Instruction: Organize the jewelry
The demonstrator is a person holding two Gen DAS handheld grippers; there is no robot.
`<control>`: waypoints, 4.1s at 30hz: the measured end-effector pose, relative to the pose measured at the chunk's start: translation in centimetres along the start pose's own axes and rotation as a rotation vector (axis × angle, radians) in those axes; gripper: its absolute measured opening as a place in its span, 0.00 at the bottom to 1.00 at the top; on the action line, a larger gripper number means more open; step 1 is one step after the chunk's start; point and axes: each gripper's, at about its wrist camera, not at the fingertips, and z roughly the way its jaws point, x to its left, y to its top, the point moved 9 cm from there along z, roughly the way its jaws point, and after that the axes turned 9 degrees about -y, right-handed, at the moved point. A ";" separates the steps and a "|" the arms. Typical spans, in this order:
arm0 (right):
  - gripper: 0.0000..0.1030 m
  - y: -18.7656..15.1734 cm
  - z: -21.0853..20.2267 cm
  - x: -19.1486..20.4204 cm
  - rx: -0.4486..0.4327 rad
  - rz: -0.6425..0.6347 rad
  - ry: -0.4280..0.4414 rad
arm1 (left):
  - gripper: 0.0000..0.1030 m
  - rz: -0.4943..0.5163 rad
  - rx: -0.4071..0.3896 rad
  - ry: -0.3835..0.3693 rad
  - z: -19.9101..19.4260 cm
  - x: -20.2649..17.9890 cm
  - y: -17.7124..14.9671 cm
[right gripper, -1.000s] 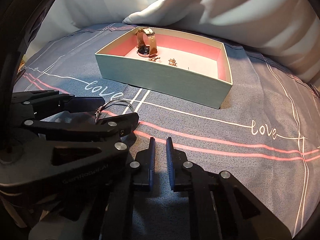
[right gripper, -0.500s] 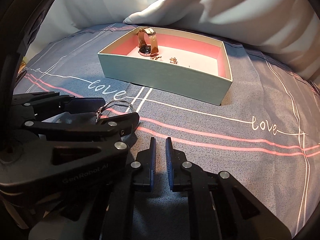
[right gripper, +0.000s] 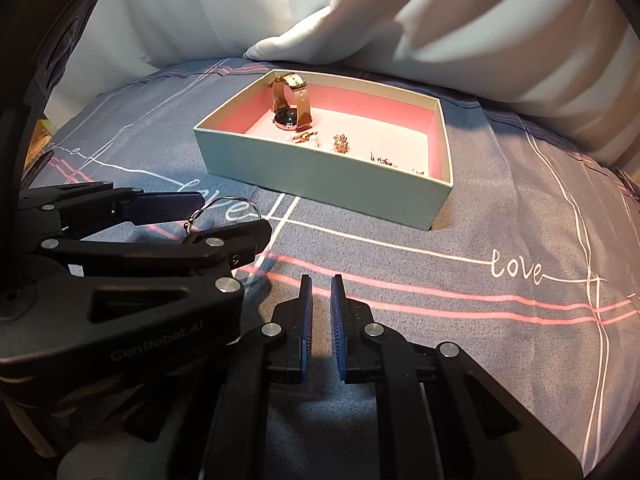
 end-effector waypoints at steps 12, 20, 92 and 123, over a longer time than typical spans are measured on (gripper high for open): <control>0.10 10.0 -1.2 -2.3 -0.140 0.000 -0.064 | 0.52 0.014 -0.149 -0.021 -2.2 -0.4 9.6; 0.10 12.3 0.3 -3.3 -0.134 -0.004 -0.089 | 0.52 -0.016 -0.155 -0.002 -0.9 0.6 12.7; 0.95 3.3 -10.8 -2.9 -0.646 0.132 -0.157 | 0.94 0.149 -0.707 0.111 -14.8 -3.5 5.2; 0.95 2.2 -13.7 -1.8 -0.674 0.150 -0.175 | 0.94 0.111 -0.686 0.133 -17.0 -2.6 0.7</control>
